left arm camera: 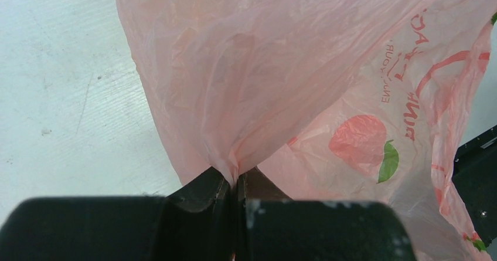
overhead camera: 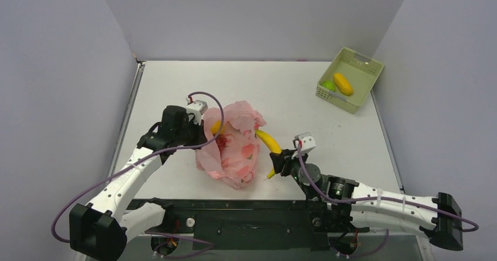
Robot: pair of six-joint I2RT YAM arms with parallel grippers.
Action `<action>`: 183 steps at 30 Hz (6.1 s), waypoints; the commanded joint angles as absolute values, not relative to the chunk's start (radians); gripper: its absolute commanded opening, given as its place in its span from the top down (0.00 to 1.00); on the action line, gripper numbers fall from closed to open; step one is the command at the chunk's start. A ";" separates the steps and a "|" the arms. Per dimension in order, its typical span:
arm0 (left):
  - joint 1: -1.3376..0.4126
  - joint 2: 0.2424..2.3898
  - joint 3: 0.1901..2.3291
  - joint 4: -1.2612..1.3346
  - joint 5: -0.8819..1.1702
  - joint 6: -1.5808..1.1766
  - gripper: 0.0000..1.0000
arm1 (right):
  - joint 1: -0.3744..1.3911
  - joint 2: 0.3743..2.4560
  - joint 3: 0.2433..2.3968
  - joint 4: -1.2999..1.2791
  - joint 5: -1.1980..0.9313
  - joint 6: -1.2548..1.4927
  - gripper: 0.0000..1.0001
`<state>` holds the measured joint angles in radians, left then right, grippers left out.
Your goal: Take the fake fruits out of the plastic bag
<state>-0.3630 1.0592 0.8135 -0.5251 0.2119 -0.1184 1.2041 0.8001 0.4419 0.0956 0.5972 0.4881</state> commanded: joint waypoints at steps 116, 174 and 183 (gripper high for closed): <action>-0.584 0.915 0.788 -0.426 0.233 -0.089 1.00 | 1.217 1.222 0.652 0.267 0.494 0.608 0.59; -0.598 0.906 0.793 -0.426 0.245 -0.090 1.00 | 1.051 1.831 0.975 0.460 0.221 0.703 0.94; -0.597 0.912 0.796 -0.436 0.212 -0.089 1.00 | 1.070 1.601 0.858 0.427 0.312 0.667 1.00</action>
<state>-0.5842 0.9127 0.7765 -0.4591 0.2062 -0.1139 1.0561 1.7168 0.8906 0.4080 0.2462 0.6941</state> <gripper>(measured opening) 0.003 0.083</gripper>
